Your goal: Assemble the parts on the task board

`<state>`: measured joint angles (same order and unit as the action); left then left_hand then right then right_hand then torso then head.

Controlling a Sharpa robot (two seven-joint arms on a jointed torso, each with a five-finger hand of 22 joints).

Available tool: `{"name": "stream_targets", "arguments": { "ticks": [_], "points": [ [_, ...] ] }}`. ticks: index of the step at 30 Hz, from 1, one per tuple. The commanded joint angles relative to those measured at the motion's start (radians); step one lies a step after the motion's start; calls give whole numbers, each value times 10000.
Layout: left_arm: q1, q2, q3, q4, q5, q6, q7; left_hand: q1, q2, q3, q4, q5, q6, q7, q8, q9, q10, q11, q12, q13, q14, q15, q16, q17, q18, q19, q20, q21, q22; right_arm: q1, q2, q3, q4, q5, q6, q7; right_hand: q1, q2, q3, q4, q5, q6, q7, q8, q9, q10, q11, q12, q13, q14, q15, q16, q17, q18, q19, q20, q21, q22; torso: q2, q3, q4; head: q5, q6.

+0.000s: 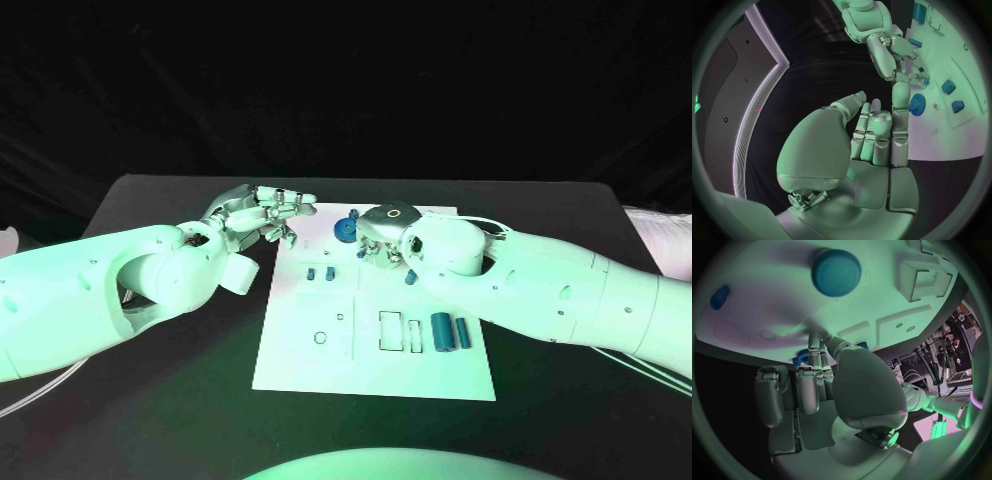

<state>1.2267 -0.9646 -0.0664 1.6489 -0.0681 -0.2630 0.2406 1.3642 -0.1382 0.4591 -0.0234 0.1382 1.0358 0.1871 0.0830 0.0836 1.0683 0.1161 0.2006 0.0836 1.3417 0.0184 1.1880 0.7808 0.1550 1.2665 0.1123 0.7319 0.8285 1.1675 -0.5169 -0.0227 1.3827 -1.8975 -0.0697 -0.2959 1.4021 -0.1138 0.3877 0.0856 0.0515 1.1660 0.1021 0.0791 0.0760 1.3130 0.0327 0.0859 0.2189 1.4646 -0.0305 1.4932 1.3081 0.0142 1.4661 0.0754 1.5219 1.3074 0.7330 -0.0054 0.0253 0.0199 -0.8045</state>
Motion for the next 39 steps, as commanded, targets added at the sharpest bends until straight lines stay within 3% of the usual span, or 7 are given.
{"name": "stream_targets", "arguments": {
  "ticks": [1, 24, 39],
  "points": [
    [6, 12, 5, 25, -29, 27, 18, 65, 70, 22, -59, 20, -75, 10, 33, -10, -49, -12, 24, -17, -67, 35, 28, -10, 177, -18, 61, -59, -16, -95, -45, -81, -105, -70, 836, -229, -113, -121, -101, 26, -34, -48, 57, -64, -27, -65, 63, -86, -19, 837, -50, 21, 1609, 38, 661, -68, -31, 2025, 1, 1, 3, -12, -12],
    [6, 28, 5, 20, -29, -32, -2, 71, 78, 25, -63, 18, -99, 26, 33, -20, -85, 0, 42, -24, -76, 41, 22, -37, 179, -22, 63, -76, -30, -83, 63, -113, -261, -82, 1254, -295, -55, -9, -73, 9, -33, -56, 58, -106, -45, -40, 66, -108, -24, 845, -31, 50, 1650, 39, 659, -48, -35, 2025, -1, -3, 4, -60, -26],
    [7, 18, 5, 31, -29, -68, -32, 72, 74, 21, -69, 16, -146, 52, 22, -35, -142, 21, 58, -35, -80, 54, 26, -47, 179, -26, 70, -92, -43, -82, 102, -151, -367, -208, 1235, -357, 11, 52, -203, -101, -28, -43, -64, -126, -64, 279, -91, 288, 356, 861, -148, 103, 1724, 41, 658, -132, -39, 2025, 0, 0, 5, -64, -41]
  ]
}}
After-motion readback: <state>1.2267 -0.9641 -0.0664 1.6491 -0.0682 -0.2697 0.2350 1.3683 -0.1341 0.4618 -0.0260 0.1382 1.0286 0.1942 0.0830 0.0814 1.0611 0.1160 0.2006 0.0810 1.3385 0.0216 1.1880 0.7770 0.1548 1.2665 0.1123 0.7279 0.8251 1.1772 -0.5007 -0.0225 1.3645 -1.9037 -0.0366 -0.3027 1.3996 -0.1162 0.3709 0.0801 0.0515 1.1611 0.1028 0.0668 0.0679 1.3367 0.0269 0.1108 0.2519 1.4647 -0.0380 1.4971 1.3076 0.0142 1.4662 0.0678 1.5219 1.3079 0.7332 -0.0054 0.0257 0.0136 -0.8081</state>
